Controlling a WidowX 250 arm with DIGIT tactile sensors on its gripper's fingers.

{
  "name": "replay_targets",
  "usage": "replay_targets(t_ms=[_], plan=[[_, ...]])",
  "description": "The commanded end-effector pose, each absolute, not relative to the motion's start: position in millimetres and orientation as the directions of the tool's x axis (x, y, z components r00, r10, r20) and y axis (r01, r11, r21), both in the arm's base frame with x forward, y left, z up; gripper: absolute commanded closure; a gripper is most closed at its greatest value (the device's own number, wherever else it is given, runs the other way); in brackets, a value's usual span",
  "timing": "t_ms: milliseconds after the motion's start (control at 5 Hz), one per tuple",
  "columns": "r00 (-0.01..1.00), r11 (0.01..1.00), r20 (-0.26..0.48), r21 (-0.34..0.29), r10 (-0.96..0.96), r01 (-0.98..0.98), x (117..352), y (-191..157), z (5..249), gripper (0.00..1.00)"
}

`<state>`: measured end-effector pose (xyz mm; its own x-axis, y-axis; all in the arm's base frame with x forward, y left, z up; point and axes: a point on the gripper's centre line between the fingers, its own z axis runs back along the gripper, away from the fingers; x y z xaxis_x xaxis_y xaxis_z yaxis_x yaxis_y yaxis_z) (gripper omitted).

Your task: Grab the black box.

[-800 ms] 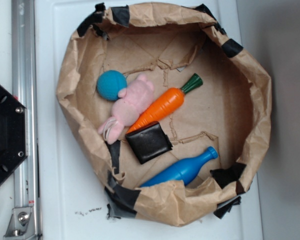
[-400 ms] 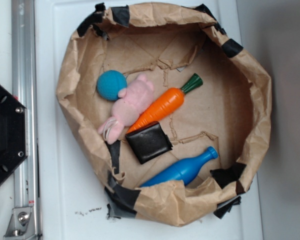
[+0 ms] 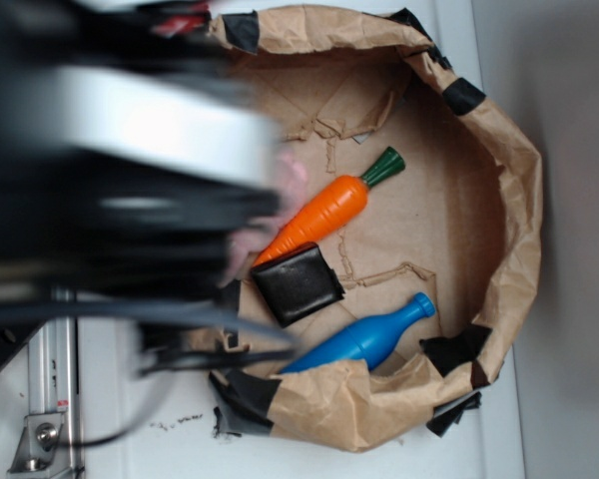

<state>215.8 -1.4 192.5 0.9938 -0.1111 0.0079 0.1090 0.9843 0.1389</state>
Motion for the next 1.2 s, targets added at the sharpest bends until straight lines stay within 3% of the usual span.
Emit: replay_targets(t_ms=[0, 200, 400, 800, 1000], plan=[[0.976, 0.962, -0.052, 0.163, -0.213, 0.219, 282, 27, 123, 0.00], [0.891, 0.882, -0.067, 0.129, -0.449, 0.454, 268, 5, 82, 0.00], [0.775, 0.768, -0.007, 0.128, -0.632, 0.627, 235, -12, 81, 0.00], [0.672, 0.668, 0.047, 0.178, -0.739, 0.723, 242, -31, 78, 0.00], [0.572, 0.582, 0.105, 0.135, -0.813, 0.802, 262, -39, 62, 0.00]])
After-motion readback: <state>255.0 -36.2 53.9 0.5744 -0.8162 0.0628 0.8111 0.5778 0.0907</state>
